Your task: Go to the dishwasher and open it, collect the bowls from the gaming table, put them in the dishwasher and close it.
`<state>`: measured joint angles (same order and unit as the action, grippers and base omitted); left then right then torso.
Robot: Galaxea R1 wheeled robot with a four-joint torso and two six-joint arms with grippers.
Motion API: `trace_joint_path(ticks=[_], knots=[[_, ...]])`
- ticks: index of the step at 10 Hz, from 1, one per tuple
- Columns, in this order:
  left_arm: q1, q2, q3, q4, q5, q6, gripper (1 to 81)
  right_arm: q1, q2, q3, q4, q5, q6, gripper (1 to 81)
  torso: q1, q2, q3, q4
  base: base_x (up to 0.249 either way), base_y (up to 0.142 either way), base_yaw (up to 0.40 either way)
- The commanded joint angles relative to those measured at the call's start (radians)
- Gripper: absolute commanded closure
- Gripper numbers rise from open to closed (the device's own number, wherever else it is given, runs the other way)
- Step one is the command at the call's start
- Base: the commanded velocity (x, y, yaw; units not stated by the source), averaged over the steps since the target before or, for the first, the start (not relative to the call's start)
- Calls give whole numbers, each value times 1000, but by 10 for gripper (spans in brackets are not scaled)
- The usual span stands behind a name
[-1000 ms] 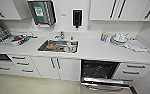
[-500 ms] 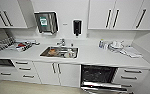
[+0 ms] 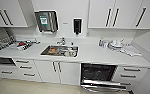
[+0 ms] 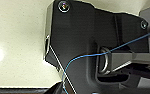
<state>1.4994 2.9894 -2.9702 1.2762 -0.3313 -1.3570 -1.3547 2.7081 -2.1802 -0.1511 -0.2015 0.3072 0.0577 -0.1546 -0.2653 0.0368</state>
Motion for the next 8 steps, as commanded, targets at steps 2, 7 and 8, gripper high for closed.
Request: trace_joint_path(ticks=[2, 7, 8], knots=[[-27, -12, -18, 0, 43, 7, 10, 50, -5, 8, -8, -50, -3, 10, -58, 127, 125, 0, 0, 0, 0], [-27, 4, -18, -1, 43, -1, 10, 53, -5, 4, -10, -50, -2, 10, -46, 124, 193, 0, 0, 0, 0], [-27, 14, -18, -12, 61, -2, 10, 51, -2, -4, -12, -50, -2, 10, -50, 127, 198, 0, 0, 0, 0]])
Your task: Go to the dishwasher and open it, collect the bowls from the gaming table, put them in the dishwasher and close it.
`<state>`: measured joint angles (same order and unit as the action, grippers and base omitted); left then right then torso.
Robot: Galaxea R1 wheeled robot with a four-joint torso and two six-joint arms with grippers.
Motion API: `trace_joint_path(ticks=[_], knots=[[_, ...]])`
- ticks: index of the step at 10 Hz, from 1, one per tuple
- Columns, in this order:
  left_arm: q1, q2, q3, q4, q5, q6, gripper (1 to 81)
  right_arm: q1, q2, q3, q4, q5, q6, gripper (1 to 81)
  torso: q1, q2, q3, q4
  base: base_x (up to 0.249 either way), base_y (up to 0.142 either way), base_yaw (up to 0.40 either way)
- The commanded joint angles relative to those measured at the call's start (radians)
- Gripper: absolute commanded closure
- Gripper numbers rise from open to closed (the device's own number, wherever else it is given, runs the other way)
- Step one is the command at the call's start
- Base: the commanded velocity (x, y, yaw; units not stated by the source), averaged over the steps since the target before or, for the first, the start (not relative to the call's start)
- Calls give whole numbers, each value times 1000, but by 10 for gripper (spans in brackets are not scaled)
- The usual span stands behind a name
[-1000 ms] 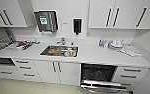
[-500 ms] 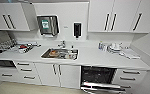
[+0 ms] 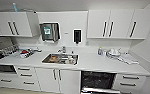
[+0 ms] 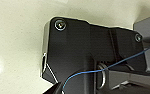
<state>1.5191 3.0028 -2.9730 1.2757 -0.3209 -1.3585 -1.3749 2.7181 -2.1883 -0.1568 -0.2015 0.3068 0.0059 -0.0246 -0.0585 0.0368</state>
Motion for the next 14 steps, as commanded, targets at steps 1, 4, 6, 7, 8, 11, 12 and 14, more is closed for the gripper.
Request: trace_joint_path(ticks=[1, 4, 6, 7, 8, 11, 12, 14], knots=[[-47, 24, -14, -39, 121, -1, 10, 70, -4, -19, -4, -50, -2, 10, 0, 0, 0, 0, 0, 0, 0], [-27, 58, -8, -72, 220, -4, 10, 65, 33, -88, -1, -50, 0, 10, -1, 1, -1, 0, 0, 0, 0], [3, 64, 6, -73, 223, 1, 10, 56, 107, -195, -7, -52, -2, 10, -1, 1, -1, 0, 0, 0, 0], [14, 67, 8, -75, 229, 9, 10, 47, 131, -235, -7, -52, -2, 10, -1, 1, -1, 0, 0, 0, 0], [10, 67, 9, -85, 233, 10, 10, 38, 169, -290, -6, -53, -2, 10, -1, 1, -1, 0, 0, 0, 0], [-13, 96, 22, -119, 356, 99, 10, 12, 243, -392, 0, -56, 2, 10, -1, 1, -1, 0, 0, 0, 0], [-24, 98, 29, -215, 384, 193, 10, 4, 260, -413, 0, -56, 2, 10, -1, 1, -1, 0, 0, 0, 0], [-36, 96, 31, -500, 390, 434, 10, -2, 275, -430, -1, -62, 2, 10, -1, 1, -1, 0, 0, 0, 0]])
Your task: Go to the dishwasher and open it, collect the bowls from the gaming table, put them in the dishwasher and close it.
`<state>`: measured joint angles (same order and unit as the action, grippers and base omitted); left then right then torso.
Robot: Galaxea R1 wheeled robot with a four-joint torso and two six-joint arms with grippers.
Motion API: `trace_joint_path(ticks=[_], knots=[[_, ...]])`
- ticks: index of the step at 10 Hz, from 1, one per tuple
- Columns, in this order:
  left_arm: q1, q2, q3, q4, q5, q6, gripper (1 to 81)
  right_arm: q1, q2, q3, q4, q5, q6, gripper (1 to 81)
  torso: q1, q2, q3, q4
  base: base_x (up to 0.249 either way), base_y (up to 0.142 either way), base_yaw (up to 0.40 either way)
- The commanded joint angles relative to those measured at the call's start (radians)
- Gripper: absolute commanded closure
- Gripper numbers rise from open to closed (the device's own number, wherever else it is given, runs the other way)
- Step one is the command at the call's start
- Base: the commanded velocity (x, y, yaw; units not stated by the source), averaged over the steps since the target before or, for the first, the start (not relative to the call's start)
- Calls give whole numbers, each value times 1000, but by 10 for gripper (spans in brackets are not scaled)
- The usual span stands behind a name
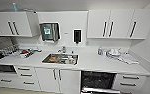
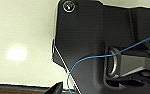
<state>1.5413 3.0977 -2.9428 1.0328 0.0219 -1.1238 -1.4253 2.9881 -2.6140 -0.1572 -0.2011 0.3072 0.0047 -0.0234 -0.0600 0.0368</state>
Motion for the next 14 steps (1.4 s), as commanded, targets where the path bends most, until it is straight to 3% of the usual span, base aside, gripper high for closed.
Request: trace_joint_path(ticks=[1, 3, 4, 7, 8, 9, 10, 12, 13, 14], knots=[[-59, -2, 1, -372, 47, 321, 10, 42, 13, -7, 1, -63, 3, 10, 0, 0, 0, 0, 0, 0, 0], [-60, -2, 4, -559, 47, 519, 10, 41, 27, -29, 2, -61, 6, 10, 0, 0, 0, 0, 0, 0, 0], [-63, -2, 5, -616, 47, 565, 10, 41, 28, -40, -4, -54, 3, 10, 0, 0, 0, 0, 0, 0, 0], [-72, -3, 7, -889, 72, 851, 10, 35, 31, -53, -7, -52, -2, 10, 0, 0, 0, 0, 0, 0, 0], [-74, -3, 10, -998, 69, 956, 10, 29, 31, -52, -5, -52, -1, 10, 0, 0, 0, 0, 0, 0, 0], [-81, -5, 20, -1071, 67, 1021, 10, 19, 34, -49, 2, -51, 4, 10, 0, 0, 0, 0, 0, 0, 0], [-92, -8, 31, -1111, 73, 1052, 10, 6, 48, -64, 10, -31, 1, 10, 0, 0, 0, 0, 0, 0, 0], [-100, -8, 36, -1123, 75, 1055, 10, -37, 105, -212, 73, 102, -38, 10, 0, 0, 0, 0, 0, 0, 0], [-100, -10, 36, -1116, 73, 1053, 10, -44, 135, -269, 145, 139, -120, 10, 0, 0, 0, 0, 0, 0, 0], [-100, -3, 37, -1116, 73, 1050, 10, -39, 159, -308, 288, 143, -250, 10, 0, 0, 0, 0, 0, 0, 0]])
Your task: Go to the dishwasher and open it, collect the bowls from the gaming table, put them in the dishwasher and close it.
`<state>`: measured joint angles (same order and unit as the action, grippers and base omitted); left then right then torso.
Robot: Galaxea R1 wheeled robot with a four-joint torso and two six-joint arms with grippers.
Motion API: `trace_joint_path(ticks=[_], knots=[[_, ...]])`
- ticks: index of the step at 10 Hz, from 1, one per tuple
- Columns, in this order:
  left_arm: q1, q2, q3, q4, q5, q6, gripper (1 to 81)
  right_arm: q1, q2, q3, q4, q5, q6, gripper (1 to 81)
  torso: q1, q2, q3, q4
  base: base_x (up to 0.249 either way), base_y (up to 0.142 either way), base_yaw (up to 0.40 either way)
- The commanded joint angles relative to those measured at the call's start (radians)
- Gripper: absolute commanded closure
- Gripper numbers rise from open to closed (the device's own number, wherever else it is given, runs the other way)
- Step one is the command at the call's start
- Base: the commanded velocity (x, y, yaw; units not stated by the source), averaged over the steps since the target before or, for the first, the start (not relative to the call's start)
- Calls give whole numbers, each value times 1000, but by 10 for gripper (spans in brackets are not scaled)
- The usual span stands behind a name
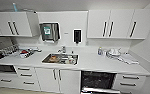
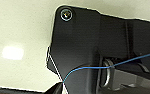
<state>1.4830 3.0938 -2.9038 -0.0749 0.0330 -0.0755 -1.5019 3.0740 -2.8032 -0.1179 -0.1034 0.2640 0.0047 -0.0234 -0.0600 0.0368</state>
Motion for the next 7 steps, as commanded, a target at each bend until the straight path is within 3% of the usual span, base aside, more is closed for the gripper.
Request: trace_joint_path(ticks=[1, 3, 5, 7], knots=[[-42, 11, 1, -6, 62, 0, 10, 41, 76, -120, 349, 41, -287, 10, 0, 0, 0, 0, 0, 0, 0], [-42, 10, 1, -8, 64, 0, 10, 51, 35, -76, 359, 25, -318, 10, 0, 0, 0, 0, 0, 0, 0], [-42, 8, 1, -5, 62, 2, 10, 53, -30, 40, 308, 27, -316, 10, 0, 0, 0, 0, 0, 0, 0], [-42, -3, 1, 1, 50, 7, 10, 59, -25, 74, 270, 27, -315, 10, 0, 0, 0, 0, 0, 0, 0]])
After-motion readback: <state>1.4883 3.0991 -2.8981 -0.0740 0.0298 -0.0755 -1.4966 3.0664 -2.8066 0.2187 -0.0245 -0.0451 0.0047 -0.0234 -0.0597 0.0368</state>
